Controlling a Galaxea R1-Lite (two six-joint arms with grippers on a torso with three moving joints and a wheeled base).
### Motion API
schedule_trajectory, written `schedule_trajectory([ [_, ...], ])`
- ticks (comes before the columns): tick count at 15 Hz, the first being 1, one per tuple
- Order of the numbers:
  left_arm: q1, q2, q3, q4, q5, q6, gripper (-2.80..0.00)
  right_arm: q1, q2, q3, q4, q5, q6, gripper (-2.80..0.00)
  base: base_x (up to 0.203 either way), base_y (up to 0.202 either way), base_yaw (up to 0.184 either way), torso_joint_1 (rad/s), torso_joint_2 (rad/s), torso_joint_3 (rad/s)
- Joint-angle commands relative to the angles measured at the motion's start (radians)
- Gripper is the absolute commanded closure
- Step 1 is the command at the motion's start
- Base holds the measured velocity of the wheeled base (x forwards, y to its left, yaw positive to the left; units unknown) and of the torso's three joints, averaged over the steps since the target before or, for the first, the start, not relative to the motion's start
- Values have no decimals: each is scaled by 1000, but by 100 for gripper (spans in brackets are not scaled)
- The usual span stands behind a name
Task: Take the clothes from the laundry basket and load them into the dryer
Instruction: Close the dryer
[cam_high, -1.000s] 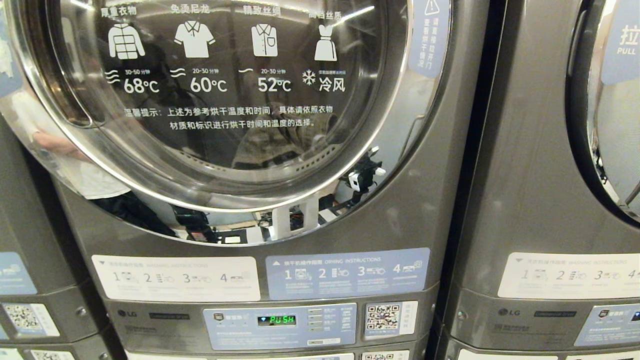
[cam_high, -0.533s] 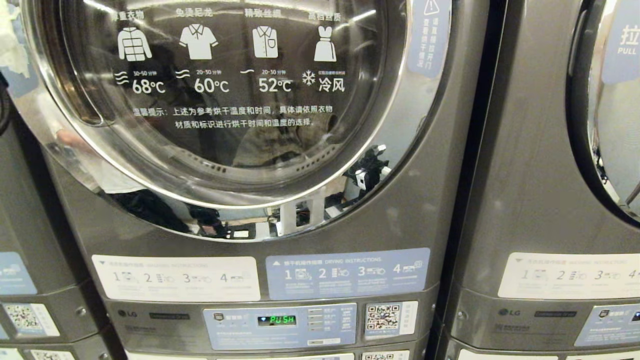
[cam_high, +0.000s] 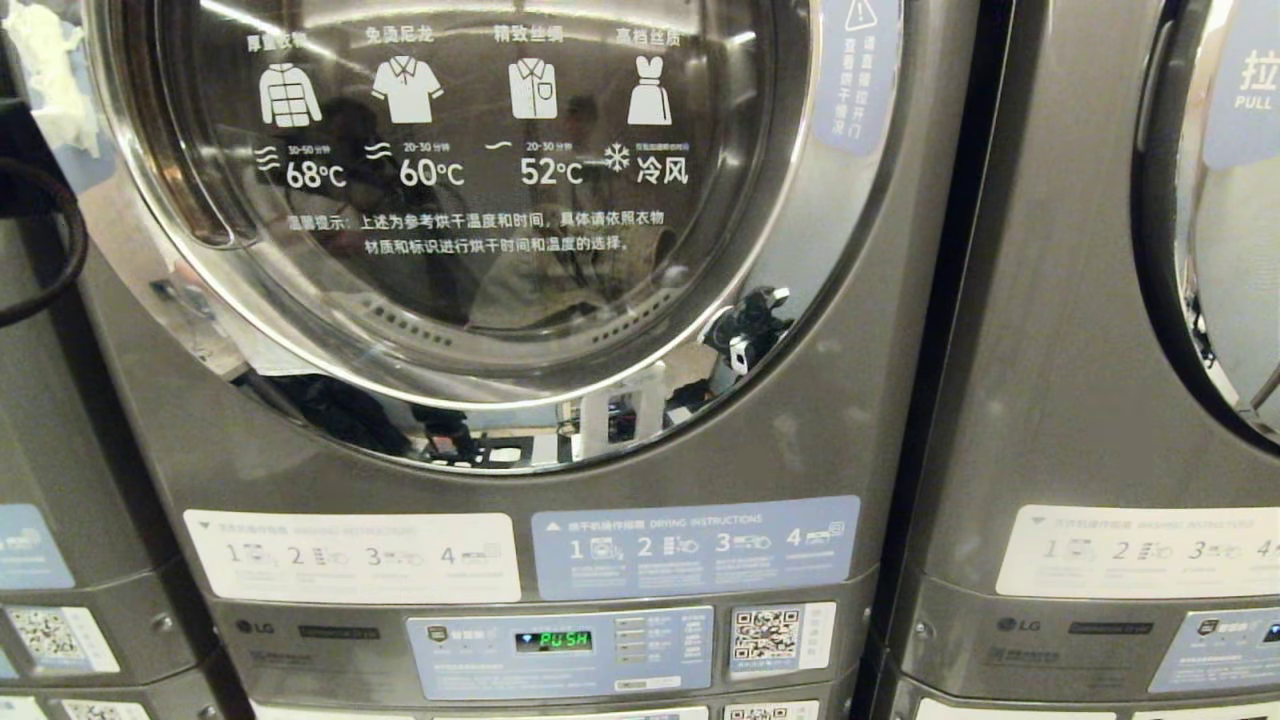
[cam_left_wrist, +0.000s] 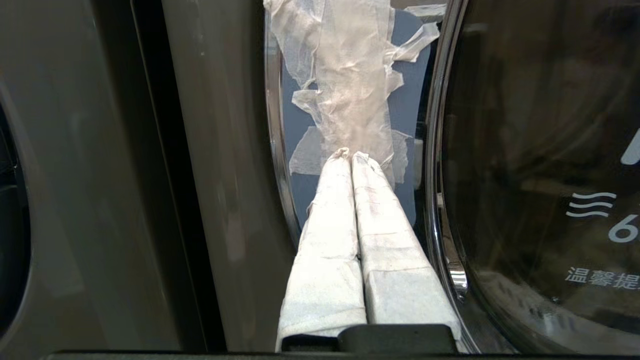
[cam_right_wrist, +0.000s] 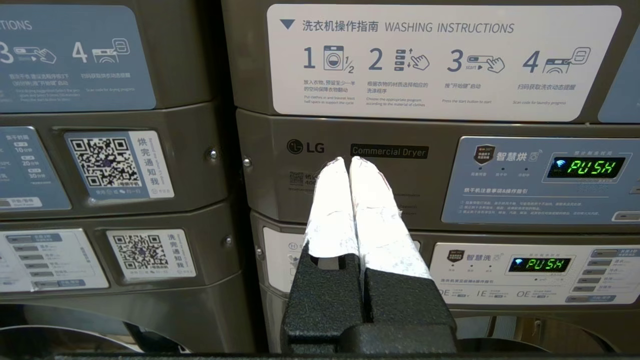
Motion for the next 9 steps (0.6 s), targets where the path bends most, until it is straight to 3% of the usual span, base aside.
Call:
schedule_trajectory([
  [1,0,19,0,-1,1,0,0,0,0,0,0,0,0,0,0,0,0,0,0,0],
  [6,-2,39,8,-9,-1,-16,0,-1,0,0,0,0,0,0,0,0,0,0,0,0],
  [9,-2,63,22,-77,-1,-37,0,0,0,0,0,0,0,0,0,0,0,0,0,0],
])
